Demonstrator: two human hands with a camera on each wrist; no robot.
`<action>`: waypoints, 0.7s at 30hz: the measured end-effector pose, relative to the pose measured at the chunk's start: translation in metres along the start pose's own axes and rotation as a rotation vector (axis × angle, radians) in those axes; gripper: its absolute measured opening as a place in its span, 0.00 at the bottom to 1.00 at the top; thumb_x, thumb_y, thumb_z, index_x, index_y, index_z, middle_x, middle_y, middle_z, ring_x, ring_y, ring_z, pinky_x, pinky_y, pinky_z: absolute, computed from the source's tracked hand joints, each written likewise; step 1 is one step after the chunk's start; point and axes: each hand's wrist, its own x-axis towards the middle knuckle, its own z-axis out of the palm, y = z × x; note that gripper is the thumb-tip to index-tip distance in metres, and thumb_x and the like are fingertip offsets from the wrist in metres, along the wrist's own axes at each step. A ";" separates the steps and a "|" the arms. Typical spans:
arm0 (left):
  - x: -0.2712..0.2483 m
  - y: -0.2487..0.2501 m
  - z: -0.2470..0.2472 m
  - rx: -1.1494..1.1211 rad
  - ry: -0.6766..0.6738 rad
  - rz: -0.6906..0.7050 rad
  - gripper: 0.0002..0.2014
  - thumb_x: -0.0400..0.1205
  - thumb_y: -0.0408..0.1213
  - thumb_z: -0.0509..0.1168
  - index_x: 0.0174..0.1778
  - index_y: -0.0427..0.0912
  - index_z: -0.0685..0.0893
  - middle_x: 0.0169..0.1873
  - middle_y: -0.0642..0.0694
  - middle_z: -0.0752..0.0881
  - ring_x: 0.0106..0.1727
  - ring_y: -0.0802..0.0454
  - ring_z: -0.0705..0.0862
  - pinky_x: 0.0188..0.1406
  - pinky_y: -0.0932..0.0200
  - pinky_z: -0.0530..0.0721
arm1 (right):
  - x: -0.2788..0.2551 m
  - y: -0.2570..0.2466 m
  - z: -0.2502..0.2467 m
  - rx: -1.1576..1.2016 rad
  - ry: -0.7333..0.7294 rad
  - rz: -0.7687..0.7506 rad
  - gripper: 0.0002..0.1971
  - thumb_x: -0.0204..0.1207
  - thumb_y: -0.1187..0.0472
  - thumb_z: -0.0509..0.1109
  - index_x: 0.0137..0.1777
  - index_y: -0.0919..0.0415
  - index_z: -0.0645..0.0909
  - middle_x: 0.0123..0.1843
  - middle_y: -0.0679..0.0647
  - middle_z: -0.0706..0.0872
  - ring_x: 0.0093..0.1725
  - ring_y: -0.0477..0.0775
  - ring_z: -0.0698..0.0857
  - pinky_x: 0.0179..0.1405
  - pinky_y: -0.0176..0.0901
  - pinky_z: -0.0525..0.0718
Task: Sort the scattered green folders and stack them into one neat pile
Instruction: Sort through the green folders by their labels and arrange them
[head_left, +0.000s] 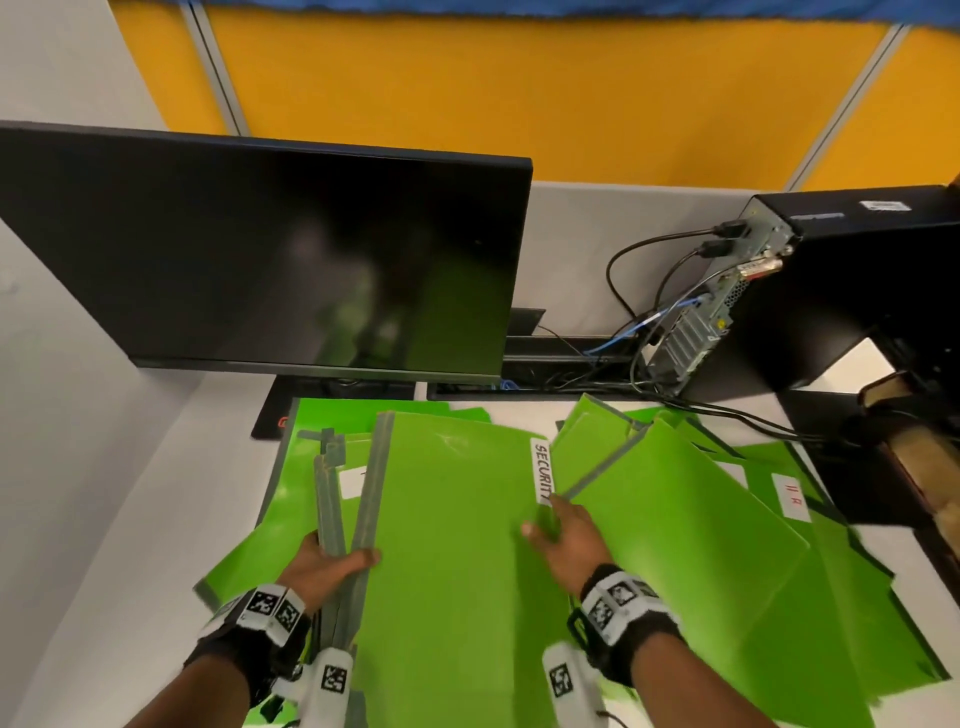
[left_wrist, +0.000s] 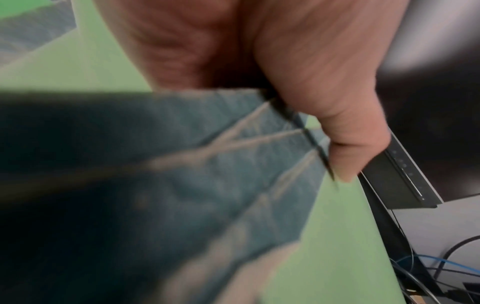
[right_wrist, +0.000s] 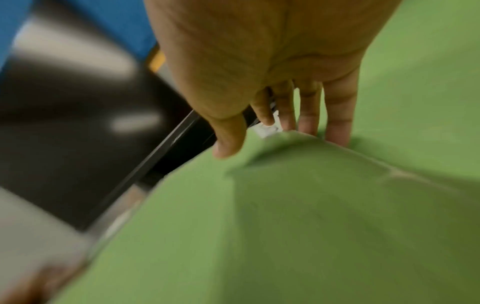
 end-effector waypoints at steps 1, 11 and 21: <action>0.001 -0.001 0.000 -0.034 -0.004 0.004 0.61 0.46 0.61 0.78 0.73 0.35 0.66 0.63 0.38 0.80 0.57 0.42 0.79 0.63 0.48 0.77 | 0.001 0.000 0.008 -0.027 -0.012 0.000 0.36 0.73 0.53 0.73 0.78 0.58 0.63 0.72 0.55 0.69 0.67 0.56 0.75 0.71 0.44 0.72; 0.004 -0.004 0.005 -0.055 0.020 0.001 0.67 0.41 0.66 0.76 0.75 0.35 0.63 0.64 0.36 0.78 0.63 0.37 0.77 0.69 0.40 0.73 | -0.007 0.008 0.020 0.015 -0.112 -0.167 0.38 0.72 0.64 0.74 0.80 0.49 0.62 0.82 0.41 0.52 0.81 0.49 0.54 0.79 0.34 0.53; 0.007 -0.001 0.010 0.062 0.067 -0.018 0.61 0.48 0.63 0.73 0.73 0.27 0.66 0.60 0.31 0.78 0.56 0.38 0.77 0.65 0.42 0.74 | 0.019 0.077 -0.077 -0.252 0.151 -0.078 0.35 0.74 0.43 0.68 0.80 0.47 0.61 0.83 0.47 0.59 0.81 0.52 0.60 0.80 0.46 0.59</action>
